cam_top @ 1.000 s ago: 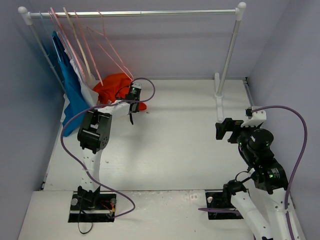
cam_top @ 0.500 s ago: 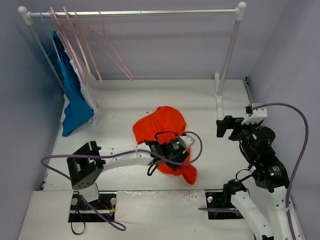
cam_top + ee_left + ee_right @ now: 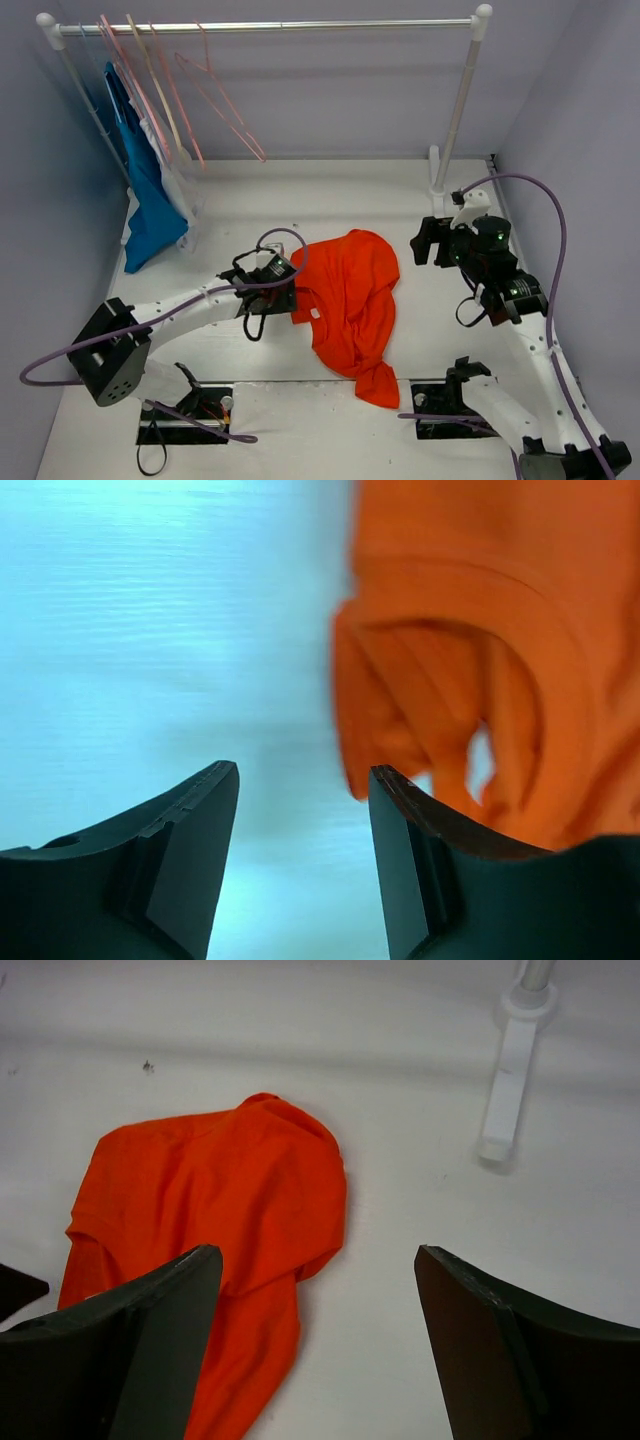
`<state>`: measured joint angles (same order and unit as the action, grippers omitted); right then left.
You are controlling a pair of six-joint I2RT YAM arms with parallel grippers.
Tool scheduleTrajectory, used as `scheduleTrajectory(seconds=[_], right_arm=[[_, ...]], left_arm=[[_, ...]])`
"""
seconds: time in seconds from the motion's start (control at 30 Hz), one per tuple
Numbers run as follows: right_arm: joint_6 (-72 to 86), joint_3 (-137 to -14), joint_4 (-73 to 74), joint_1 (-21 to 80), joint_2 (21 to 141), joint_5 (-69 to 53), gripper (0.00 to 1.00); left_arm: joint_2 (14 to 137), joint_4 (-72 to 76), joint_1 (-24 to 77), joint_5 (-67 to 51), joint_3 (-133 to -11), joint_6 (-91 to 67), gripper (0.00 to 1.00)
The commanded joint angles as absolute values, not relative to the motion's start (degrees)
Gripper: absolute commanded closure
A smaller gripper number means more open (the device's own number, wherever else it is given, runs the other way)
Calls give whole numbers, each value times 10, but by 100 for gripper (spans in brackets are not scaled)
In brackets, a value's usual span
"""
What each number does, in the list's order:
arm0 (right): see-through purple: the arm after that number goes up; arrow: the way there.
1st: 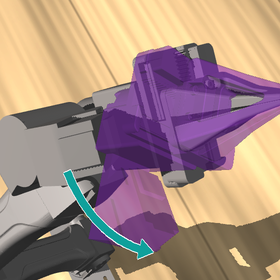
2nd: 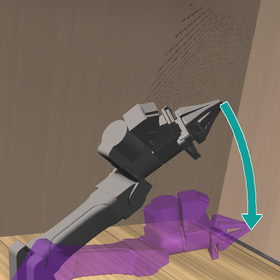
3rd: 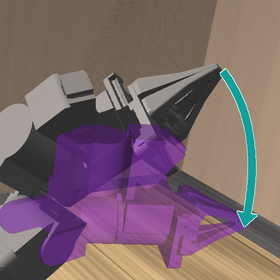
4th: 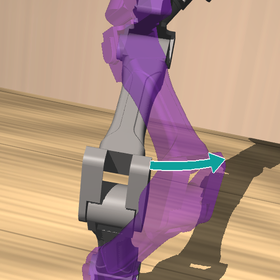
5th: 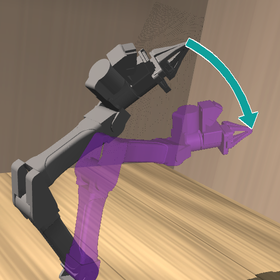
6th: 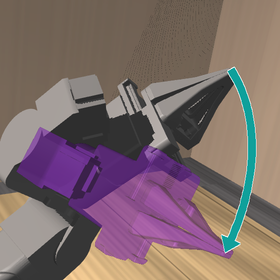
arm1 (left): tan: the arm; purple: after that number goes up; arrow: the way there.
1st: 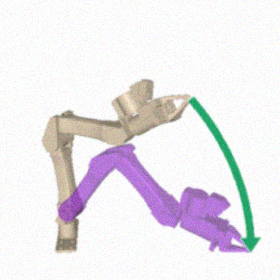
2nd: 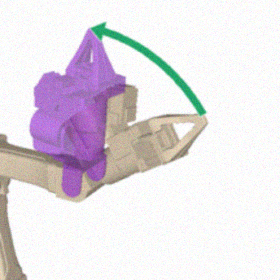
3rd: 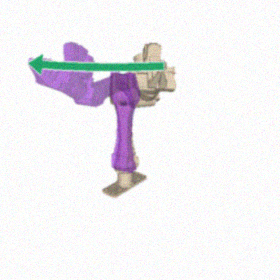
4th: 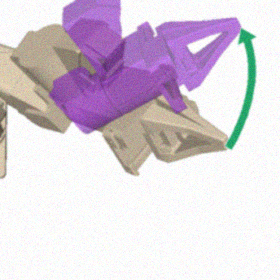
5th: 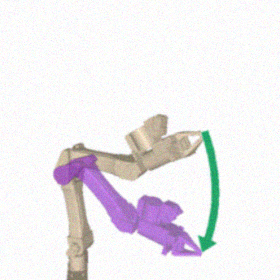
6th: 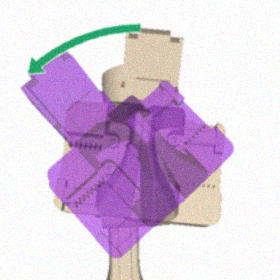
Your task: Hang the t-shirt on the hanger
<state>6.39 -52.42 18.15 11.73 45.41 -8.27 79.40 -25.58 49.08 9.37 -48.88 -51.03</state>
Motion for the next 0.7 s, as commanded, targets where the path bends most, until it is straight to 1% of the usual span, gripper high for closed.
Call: scheduleTrajectory(seconds=[0.0, 0.17, 0.27, 0.4, 0.43, 0.5, 0.53, 0.6, 0.63, 0.67], right_arm=[[62, -549, 139, 120, 490, -122, 21], [62, -549, 128, 122, 507, -134, 21], [65, -551, 126, 121, 511, -140, 21], [62, -555, 136, 123, 505, -136, 21], [60, -555, 140, 123, 503, -134, 21], [58, -555, 143, 123, 496, -130, 21], [58, -555, 148, 123, 493, -125, 21], [55, -556, 155, 123, 486, -120, 21], [53, -558, 157, 123, 484, -112, 21], [52, -560, 161, 123, 481, -106, 21]], left_arm=[[773, -200, 453, 76, -485, -542, 46], [823, -145, 390, 25, -545, -482, 46], [901, -162, 368, 0, -599, -453, 46], [957, -161, 352, -20, -639, -423, 47], [971, -163, 346, -26, -649, -410, 55], [1013, -173, 330, -42, -698, -395, 65], [1029, -180, 326, -47, -720, -377, 78], [1077, -203, 321, -66, -775, -349, 91], [1092, -208, 322, -70, -834, -336, 96], [1121, -213, 322, -78, -866, -324, 100]])
